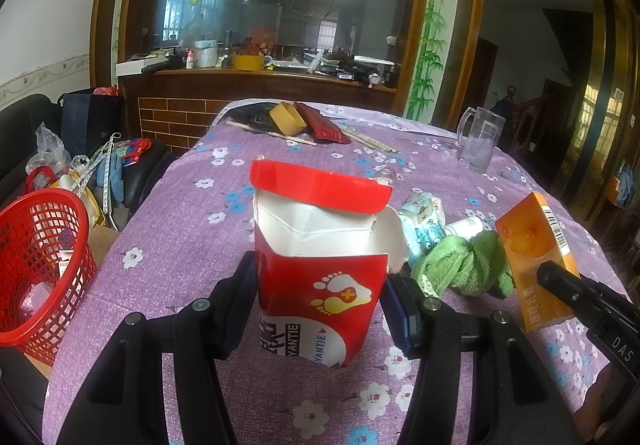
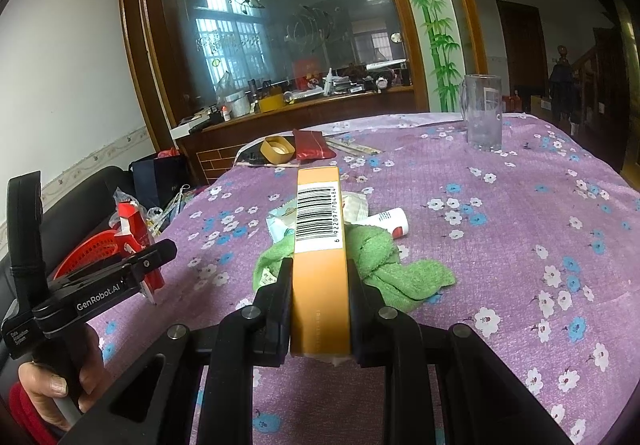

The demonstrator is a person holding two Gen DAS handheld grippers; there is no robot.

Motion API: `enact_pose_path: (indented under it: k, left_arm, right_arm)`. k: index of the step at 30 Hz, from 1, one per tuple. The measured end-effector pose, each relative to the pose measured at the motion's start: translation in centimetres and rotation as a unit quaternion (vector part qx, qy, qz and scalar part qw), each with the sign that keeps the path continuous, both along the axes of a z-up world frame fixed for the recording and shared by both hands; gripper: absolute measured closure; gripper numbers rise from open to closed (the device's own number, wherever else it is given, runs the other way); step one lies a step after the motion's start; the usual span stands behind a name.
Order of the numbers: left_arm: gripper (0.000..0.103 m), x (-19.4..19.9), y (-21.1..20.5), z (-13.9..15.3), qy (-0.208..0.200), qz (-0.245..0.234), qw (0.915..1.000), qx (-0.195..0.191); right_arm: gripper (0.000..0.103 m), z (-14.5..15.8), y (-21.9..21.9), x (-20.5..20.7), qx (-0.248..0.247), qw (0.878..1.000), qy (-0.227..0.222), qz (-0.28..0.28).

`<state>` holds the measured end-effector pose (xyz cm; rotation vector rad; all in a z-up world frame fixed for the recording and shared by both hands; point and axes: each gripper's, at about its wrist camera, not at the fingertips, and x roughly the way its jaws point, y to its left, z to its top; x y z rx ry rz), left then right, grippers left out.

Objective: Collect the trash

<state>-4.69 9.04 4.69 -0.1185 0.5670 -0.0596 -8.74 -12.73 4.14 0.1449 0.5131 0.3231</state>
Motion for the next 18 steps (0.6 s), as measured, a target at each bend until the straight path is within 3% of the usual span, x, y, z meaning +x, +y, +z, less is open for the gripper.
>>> enact_pose_path:
  k: [18]
  left_arm:
    - [0.047,0.12,-0.12,-0.03,0.006,0.004,1.0,-0.002]
  right_arm:
    - [0.078,0.1,-0.1,-0.05,-0.003,1.0,0.0,0.0]
